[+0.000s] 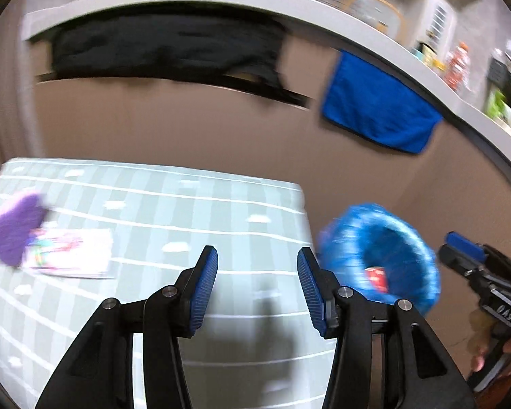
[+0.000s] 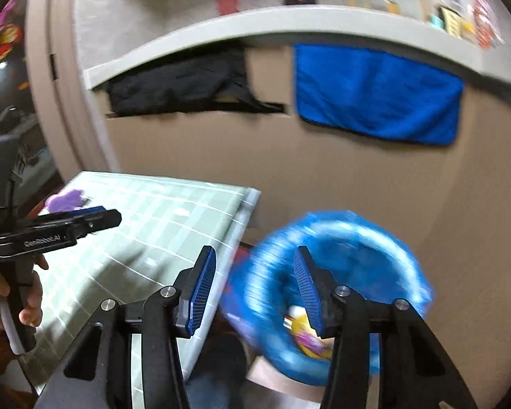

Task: Collect trash
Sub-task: 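Return both grippers to the table toward the sponge and tissue pack, then grasp the pink printed tissue pack with the right gripper and lift it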

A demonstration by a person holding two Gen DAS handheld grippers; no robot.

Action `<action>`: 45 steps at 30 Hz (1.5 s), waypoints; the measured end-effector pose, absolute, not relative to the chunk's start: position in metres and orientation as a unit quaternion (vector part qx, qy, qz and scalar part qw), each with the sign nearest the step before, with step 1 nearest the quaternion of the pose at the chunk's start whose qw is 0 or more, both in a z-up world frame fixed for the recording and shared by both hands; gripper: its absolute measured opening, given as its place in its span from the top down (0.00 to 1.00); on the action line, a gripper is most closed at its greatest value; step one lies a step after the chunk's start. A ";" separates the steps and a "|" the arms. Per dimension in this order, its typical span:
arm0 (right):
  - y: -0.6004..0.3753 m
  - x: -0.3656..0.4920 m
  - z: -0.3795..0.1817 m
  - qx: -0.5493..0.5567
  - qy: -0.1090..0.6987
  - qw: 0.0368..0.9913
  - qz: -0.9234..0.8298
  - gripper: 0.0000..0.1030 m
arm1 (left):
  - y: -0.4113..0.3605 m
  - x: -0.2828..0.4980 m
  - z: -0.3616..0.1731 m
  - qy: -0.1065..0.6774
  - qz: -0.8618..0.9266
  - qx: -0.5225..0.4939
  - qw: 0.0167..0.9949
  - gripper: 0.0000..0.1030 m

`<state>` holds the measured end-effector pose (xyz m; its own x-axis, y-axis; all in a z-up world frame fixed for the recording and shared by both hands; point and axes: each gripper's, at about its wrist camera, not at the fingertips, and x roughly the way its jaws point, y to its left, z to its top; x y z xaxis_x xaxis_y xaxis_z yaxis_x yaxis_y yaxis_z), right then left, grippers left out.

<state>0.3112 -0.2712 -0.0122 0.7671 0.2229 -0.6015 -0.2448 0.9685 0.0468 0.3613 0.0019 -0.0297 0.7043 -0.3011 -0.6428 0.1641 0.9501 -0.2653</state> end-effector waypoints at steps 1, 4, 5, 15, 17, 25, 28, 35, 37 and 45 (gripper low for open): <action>-0.257 0.313 -0.010 -0.025 0.315 0.940 0.129 0.56 | 0.021 0.358 -0.029 0.360 -0.112 -0.095 0.921 0.52; -0.212 0.319 -0.010 -0.048 0.315 0.936 0.152 0.56 | 0.087 0.342 -0.026 0.345 -0.063 -0.103 0.931 0.52; -0.197 0.321 -0.011 -0.055 0.316 0.933 0.164 0.56 | 0.106 0.338 -0.026 0.341 -0.050 -0.105 0.933 0.52; -0.015 0.360 -0.051 -0.164 0.355 0.848 0.359 0.56 | 0.254 0.319 -0.035 0.323 0.043 -0.135 0.936 0.52; 0.013 0.374 -0.062 -0.183 0.363 0.832 0.377 0.56 | 0.266 0.323 -0.040 0.326 0.038 -0.135 0.935 0.52; 0.087 0.420 -0.110 -0.271 0.376 0.784 0.412 0.55 | 0.267 0.353 -0.048 0.343 -0.024 -0.116 0.932 0.52; 0.094 0.428 -0.118 -0.284 0.378 0.773 0.423 0.45 | 0.268 0.358 -0.051 0.347 -0.030 -0.111 0.931 0.52; 0.105 0.438 -0.124 -0.286 0.374 0.777 0.417 0.42 | 0.270 0.361 -0.060 0.355 -0.029 -0.120 0.927 0.52; 0.107 0.438 -0.126 -0.289 0.370 0.779 0.415 0.43 | 0.265 0.362 -0.061 0.358 -0.031 -0.118 0.926 0.52; 0.044 0.444 -0.089 -0.132 0.415 0.817 0.378 0.77 | 0.246 0.383 -0.066 0.366 -0.019 -0.096 0.925 0.52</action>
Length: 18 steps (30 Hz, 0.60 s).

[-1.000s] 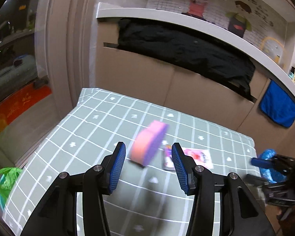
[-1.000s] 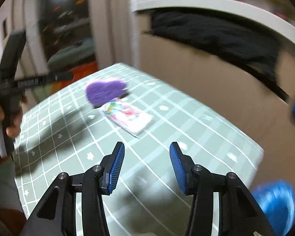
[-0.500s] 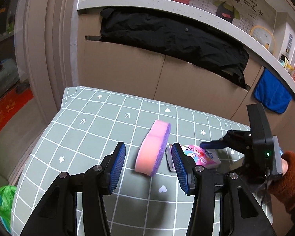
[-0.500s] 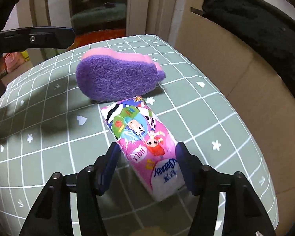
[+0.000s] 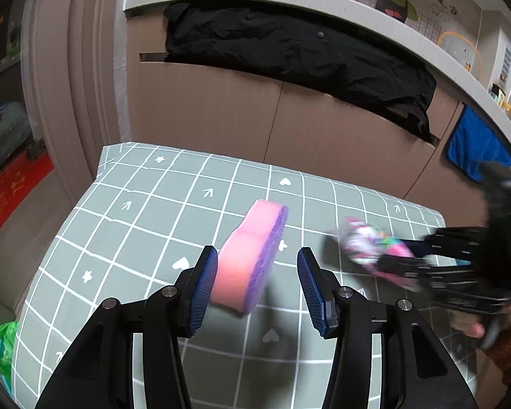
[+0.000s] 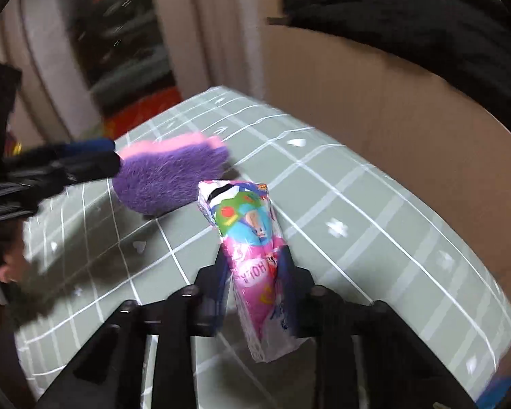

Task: Collect trash
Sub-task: 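Grasp the pink printed tissue pack with the right gripper and lift it, then grasp the pink-and-purple sponge with the left gripper while the right holds the tissue pack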

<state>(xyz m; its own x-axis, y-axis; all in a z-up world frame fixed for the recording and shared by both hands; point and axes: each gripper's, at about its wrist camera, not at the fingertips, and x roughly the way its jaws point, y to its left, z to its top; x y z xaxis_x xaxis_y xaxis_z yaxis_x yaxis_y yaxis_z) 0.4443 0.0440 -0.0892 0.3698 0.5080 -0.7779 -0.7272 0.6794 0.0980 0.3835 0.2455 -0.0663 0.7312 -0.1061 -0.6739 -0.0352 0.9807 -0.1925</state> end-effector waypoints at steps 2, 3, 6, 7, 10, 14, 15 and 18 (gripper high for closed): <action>0.023 0.438 -0.081 -0.109 0.416 0.822 0.374 0.77 | 0.242 0.390 -0.067 0.360 0.011 -0.079 0.930 0.52; 0.012 0.434 -0.077 -0.098 0.418 0.823 0.371 0.77 | 0.242 0.393 -0.067 0.359 0.019 -0.078 0.930 0.52; -0.011 0.424 -0.068 -0.074 0.421 0.830 0.358 0.77 | 0.247 0.402 -0.069 0.360 0.047 -0.094 0.927 0.52; -0.019 0.421 -0.066 -0.065 0.422 0.831 0.356 0.78 | 0.249 0.404 -0.070 0.361 0.053 -0.100 0.926 0.52; -0.041 0.409 -0.059 -0.040 0.422 0.837 0.346 0.78 | 0.260 0.411 -0.074 0.369 0.064 -0.122 0.919 0.52; -0.063 0.395 -0.063 -0.028 0.427 0.839 0.336 0.78 | 0.268 0.411 -0.086 0.401 0.047 -0.152 0.902 0.52; -0.066 0.392 -0.065 -0.029 0.428 0.839 0.334 0.78 | 0.265 0.408 -0.089 0.408 0.028 -0.163 0.898 0.52; -0.075 0.384 -0.071 -0.030 0.430 0.842 0.324 0.78 | 0.255 0.401 -0.090 0.409 0.015 -0.157 0.899 0.58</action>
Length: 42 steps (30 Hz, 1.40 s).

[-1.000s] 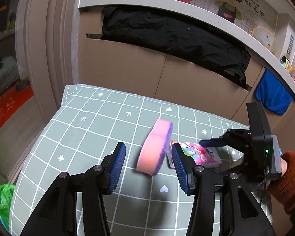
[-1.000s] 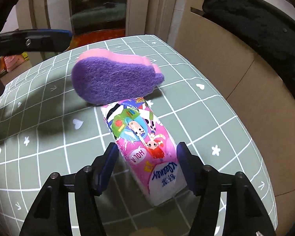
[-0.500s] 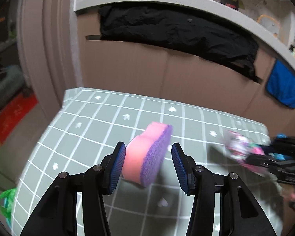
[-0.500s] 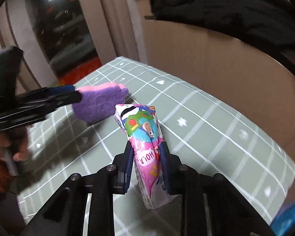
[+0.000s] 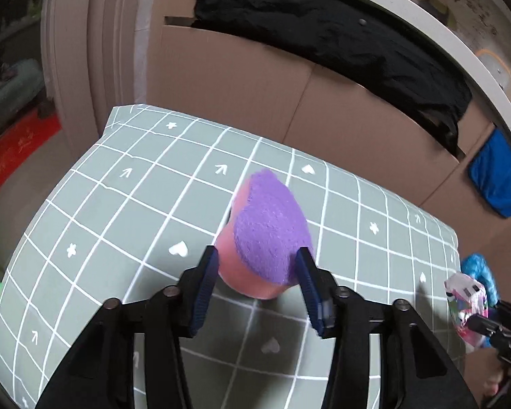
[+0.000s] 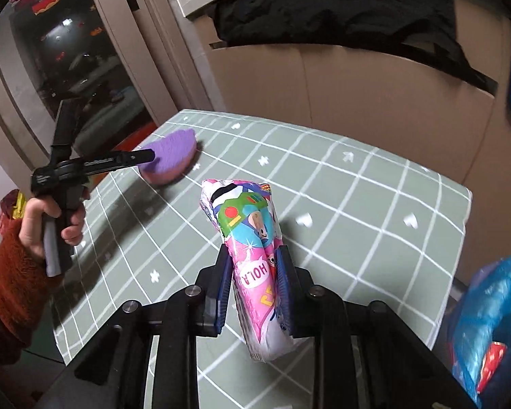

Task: Collect trash
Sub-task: 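Grasp the pink-and-purple sponge with the left gripper while the right holds the tissue pack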

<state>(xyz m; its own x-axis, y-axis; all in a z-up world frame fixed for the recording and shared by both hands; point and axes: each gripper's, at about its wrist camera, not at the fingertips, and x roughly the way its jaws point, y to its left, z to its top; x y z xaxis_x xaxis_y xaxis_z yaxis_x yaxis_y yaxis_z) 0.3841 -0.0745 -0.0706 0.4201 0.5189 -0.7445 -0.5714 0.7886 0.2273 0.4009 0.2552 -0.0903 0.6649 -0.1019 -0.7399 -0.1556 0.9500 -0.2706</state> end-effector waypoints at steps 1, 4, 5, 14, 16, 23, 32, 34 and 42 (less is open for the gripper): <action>-0.077 0.383 -0.073 -0.029 0.432 0.842 0.322 0.78 | 0.253 0.400 -0.091 0.408 0.020 -0.152 0.900 0.62; -0.082 0.380 -0.077 -0.017 0.436 0.843 0.316 0.78 | 0.252 0.402 -0.091 0.412 0.028 -0.163 0.896 0.71; -0.083 0.378 -0.078 -0.015 0.436 0.842 0.317 0.78 | 0.252 0.402 -0.091 0.411 0.032 -0.166 0.896 0.73; -0.088 0.365 -0.081 -0.012 0.437 0.843 0.314 0.78 | 0.235 0.377 -0.063 0.368 0.043 -0.113 0.922 0.89; -0.089 0.365 -0.079 -0.006 0.434 0.844 0.316 0.78 | 0.227 0.365 -0.052 0.355 0.038 -0.100 0.929 0.91; -0.089 0.352 -0.065 -0.005 0.418 0.849 0.324 0.78 | 0.194 0.317 -0.029 0.345 -0.013 -0.084 0.935 0.96; -0.097 0.330 -0.066 -0.013 0.421 0.848 0.321 0.78 | 0.171 0.256 -0.036 0.370 -0.075 -0.080 0.923 0.72; -0.099 0.327 -0.068 -0.012 0.422 0.848 0.322 0.77 | 0.172 0.249 -0.036 0.368 -0.067 -0.075 0.924 0.49; -0.100 0.313 -0.073 -0.012 0.424 0.844 0.328 0.77 | 0.177 0.251 -0.057 0.392 -0.016 -0.110 0.913 0.43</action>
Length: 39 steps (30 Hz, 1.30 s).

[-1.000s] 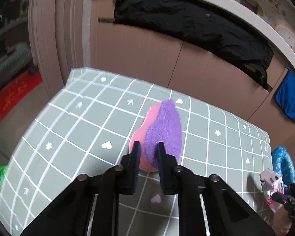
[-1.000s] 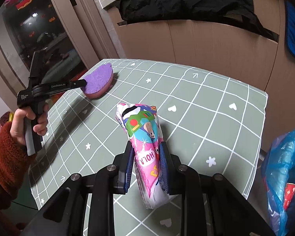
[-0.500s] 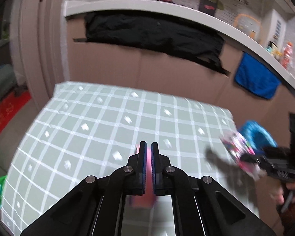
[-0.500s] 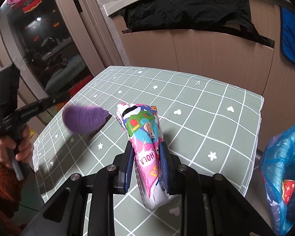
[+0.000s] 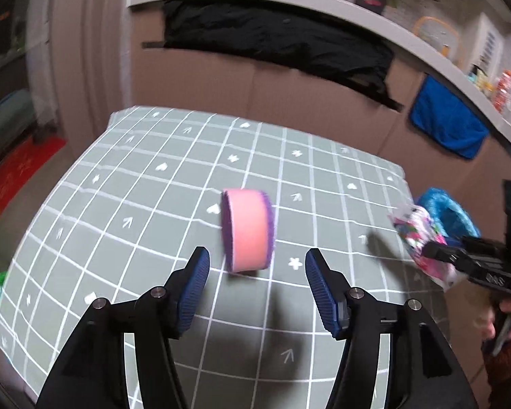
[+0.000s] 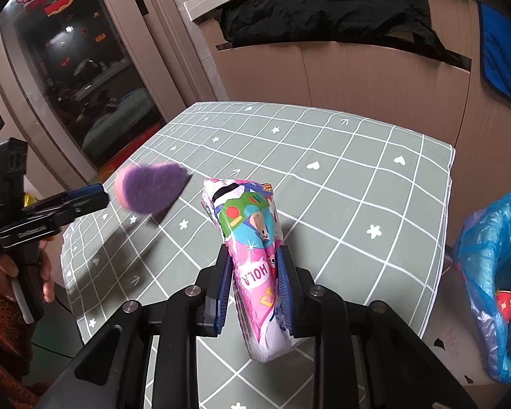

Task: Collect trash
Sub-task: 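Grasp the pink-and-purple sponge with the left gripper while the right holds the tissue pack, then carry the sponge with the left gripper while the right carries the tissue pack to the bin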

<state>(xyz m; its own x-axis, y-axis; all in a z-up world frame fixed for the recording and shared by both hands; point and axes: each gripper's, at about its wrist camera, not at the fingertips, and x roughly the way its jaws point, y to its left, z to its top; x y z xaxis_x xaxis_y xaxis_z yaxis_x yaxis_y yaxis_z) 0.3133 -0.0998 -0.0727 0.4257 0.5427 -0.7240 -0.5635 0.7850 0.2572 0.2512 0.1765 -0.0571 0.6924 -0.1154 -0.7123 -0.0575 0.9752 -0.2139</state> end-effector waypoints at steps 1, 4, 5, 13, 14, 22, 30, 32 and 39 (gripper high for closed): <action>-0.099 0.312 -0.073 -0.013 0.424 0.844 0.327 0.77 | 0.175 0.254 -0.060 0.393 -0.008 -0.110 0.913 0.43; -0.100 0.310 -0.075 -0.010 0.426 0.844 0.326 0.77 | 0.174 0.265 -0.067 0.388 0.021 -0.114 0.915 0.43; -0.100 0.310 -0.074 -0.010 0.426 0.844 0.325 0.77 | 0.174 0.270 -0.071 0.389 0.028 -0.116 0.914 0.43; -0.104 0.309 -0.076 -0.006 0.427 0.846 0.318 0.77 | 0.175 0.284 -0.085 0.404 0.048 -0.133 0.903 0.46; -0.104 0.309 -0.076 -0.006 0.427 0.847 0.317 0.77 | 0.176 0.284 -0.084 0.403 0.048 -0.136 0.904 0.47; -0.100 0.308 -0.077 -0.005 0.424 0.848 0.318 0.77 | 0.169 0.279 -0.075 0.387 0.042 -0.124 0.912 0.70; -0.106 0.306 -0.063 0.009 0.401 0.859 0.318 0.77 | 0.152 0.263 -0.049 0.352 0.031 -0.112 0.929 0.71; -0.109 0.305 -0.057 0.011 0.393 0.862 0.319 0.77 | 0.142 0.259 -0.035 0.337 0.024 -0.103 0.935 0.71; -0.129 0.303 -0.019 0.013 0.348 0.885 0.309 0.77 | 0.089 0.254 0.026 0.270 -0.021 -0.070 0.960 0.71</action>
<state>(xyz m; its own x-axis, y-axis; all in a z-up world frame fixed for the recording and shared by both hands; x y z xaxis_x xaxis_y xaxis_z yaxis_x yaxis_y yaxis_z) 0.3026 -0.1289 -0.0189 0.5658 0.5566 -0.6083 -0.5387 0.8081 0.2383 0.2544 0.0885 0.0264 0.8534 -0.0769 -0.5156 0.0018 0.9895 -0.1446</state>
